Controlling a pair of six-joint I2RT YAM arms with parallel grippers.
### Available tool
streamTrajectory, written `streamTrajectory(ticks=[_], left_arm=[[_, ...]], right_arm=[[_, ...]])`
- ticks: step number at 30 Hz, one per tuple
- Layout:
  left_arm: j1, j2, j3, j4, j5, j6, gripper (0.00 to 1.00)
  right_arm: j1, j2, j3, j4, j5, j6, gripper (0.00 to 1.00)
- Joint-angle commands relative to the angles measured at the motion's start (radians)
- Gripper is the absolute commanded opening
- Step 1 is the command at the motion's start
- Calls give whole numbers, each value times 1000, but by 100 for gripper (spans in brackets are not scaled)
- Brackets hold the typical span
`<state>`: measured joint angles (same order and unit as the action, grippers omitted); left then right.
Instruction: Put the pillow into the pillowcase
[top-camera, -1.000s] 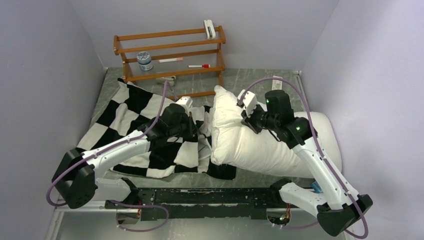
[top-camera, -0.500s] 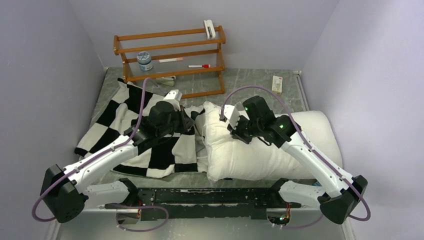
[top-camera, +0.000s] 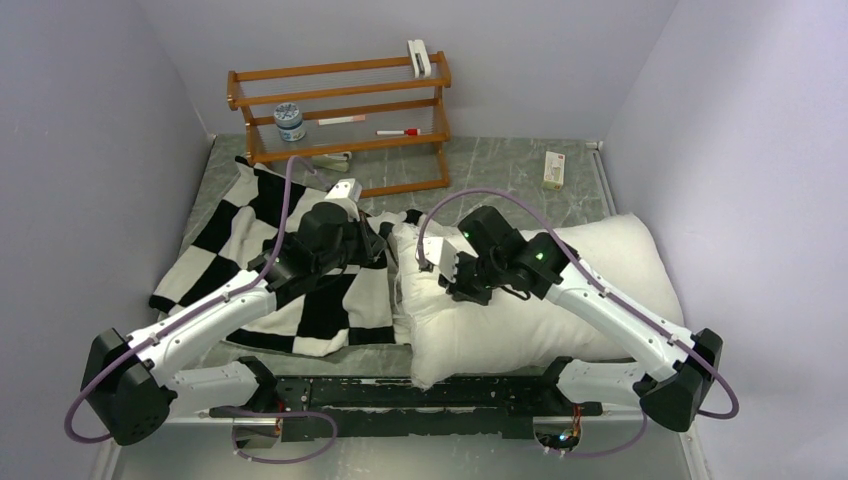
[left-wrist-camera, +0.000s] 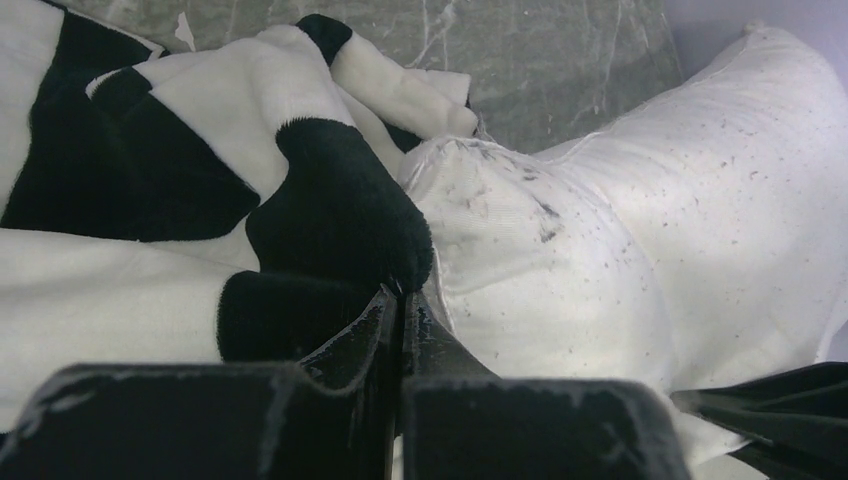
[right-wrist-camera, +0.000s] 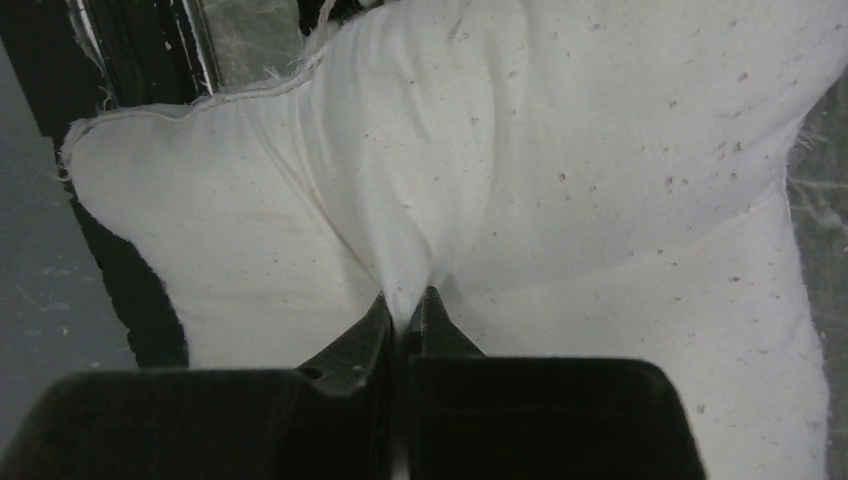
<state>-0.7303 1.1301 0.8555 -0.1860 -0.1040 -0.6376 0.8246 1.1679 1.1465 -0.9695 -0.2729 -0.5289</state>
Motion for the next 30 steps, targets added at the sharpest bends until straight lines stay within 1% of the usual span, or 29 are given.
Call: streamTrajectory(ticks=[1, 5, 11, 13, 15, 19, 23, 28, 30], left_arm=[[8, 10, 23, 22, 13, 12, 5], [9, 7, 13, 40, 31, 5, 5], [8, 3, 22, 47, 47, 16, 5], [8, -3, 22, 49, 44, 14, 5], [8, -8, 16, 48, 32, 8, 5], [8, -10, 13, 53, 53, 20, 5], [8, -3, 41, 3, 92, 48, 5], [8, -13, 44, -28, 136, 64, 5], [9, -16, 39, -23, 159, 65, 5]], right_arm=[[34, 22, 39, -140, -28, 10, 0], [47, 5, 66, -148, -6, 4, 0], [71, 54, 95, -137, -67, -44, 0], [85, 69, 95, -125, -119, -67, 0], [91, 87, 102, -121, -121, -71, 0], [93, 101, 109, -6, 13, -41, 0], [91, 101, 135, 152, 99, -12, 0], [91, 70, 74, 354, 54, -55, 0], [91, 69, 58, 403, 25, -88, 0]])
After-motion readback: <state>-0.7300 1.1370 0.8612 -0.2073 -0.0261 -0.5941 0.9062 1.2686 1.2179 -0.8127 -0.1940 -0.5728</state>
